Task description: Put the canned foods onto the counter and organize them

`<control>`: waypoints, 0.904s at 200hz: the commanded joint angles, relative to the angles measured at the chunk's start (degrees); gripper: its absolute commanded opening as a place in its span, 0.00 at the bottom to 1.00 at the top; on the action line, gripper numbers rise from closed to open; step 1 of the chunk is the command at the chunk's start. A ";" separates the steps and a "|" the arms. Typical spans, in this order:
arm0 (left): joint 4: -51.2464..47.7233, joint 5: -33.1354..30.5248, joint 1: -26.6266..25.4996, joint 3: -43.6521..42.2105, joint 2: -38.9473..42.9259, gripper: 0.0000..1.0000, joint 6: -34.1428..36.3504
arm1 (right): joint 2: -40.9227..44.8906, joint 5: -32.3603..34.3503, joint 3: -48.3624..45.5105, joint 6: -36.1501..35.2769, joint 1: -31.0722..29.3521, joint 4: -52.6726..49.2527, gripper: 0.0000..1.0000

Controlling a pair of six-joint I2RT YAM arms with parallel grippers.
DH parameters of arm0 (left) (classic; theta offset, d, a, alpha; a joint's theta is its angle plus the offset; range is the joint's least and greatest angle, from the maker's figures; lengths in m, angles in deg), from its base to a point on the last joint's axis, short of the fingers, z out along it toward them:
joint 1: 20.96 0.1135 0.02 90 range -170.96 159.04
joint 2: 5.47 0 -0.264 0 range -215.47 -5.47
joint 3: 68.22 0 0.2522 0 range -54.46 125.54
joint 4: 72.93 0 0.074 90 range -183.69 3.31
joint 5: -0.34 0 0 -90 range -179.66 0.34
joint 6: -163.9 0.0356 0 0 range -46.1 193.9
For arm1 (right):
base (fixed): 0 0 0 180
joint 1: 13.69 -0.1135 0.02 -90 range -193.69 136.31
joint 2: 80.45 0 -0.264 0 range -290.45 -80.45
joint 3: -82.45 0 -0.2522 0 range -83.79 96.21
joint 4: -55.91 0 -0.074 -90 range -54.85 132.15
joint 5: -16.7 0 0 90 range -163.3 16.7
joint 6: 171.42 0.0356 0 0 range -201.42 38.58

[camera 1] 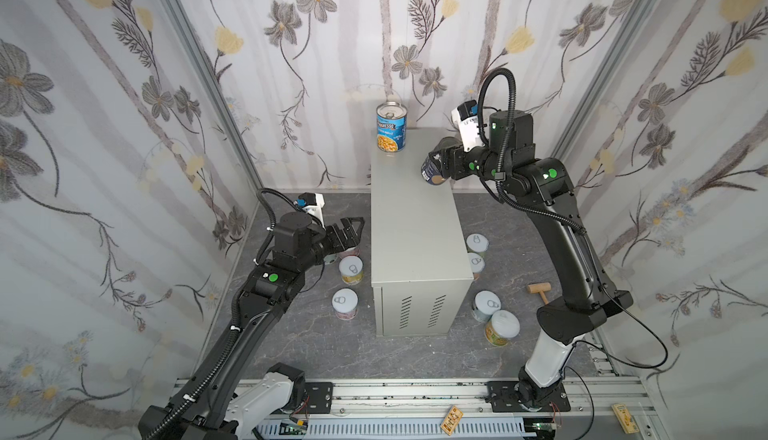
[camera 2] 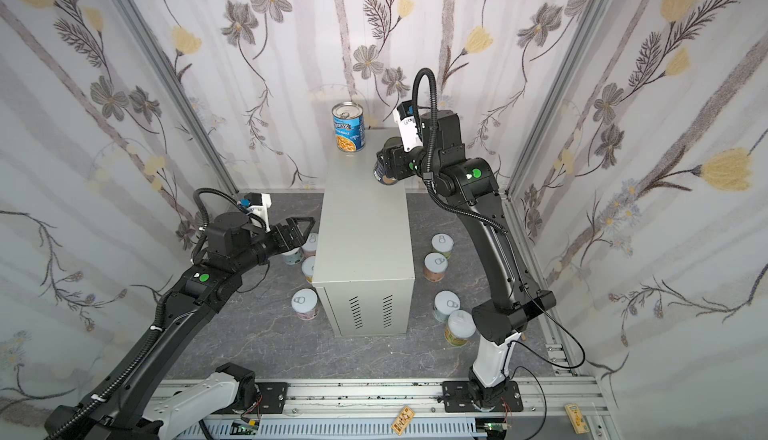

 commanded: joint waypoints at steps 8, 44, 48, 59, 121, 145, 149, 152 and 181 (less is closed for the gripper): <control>1.14 -0.45 0.04 -0.22 0.21 1.00 0.34 | -0.82 1.12 0.83 -0.48 -0.44 4.77 0.68; 0.90 -1.07 0.06 -0.22 0.08 1.00 0.63 | -1.42 1.02 1.02 -0.57 -0.55 4.42 0.71; 0.89 -1.10 0.05 -0.18 0.00 1.00 0.64 | -1.42 0.85 1.18 -0.54 -0.62 4.39 0.72; 0.89 -1.15 0.05 -0.17 -0.10 1.00 0.74 | -1.45 0.22 1.19 -0.57 -0.61 4.30 0.74; 0.42 -1.49 0.05 0.14 -0.65 1.00 0.95 | -2.18 -0.43 1.21 -0.96 -0.61 4.69 0.78; 0.15 -1.93 -0.02 0.15 -0.59 1.00 1.18 | -2.23 -1.09 1.23 -0.88 -0.62 5.18 0.80; 0.05 -2.02 0.02 0.15 -0.65 1.00 1.17 | -2.25 -1.23 1.28 -0.81 -0.62 5.31 0.80; 0.08 -2.07 0.02 0.17 -0.68 1.00 1.22 | -2.25 -1.33 1.24 -0.86 -0.62 5.41 0.80; -0.10 -2.20 0.05 0.18 -0.82 1.00 1.37 | -2.38 -1.86 1.22 -1.28 -0.61 5.97 0.81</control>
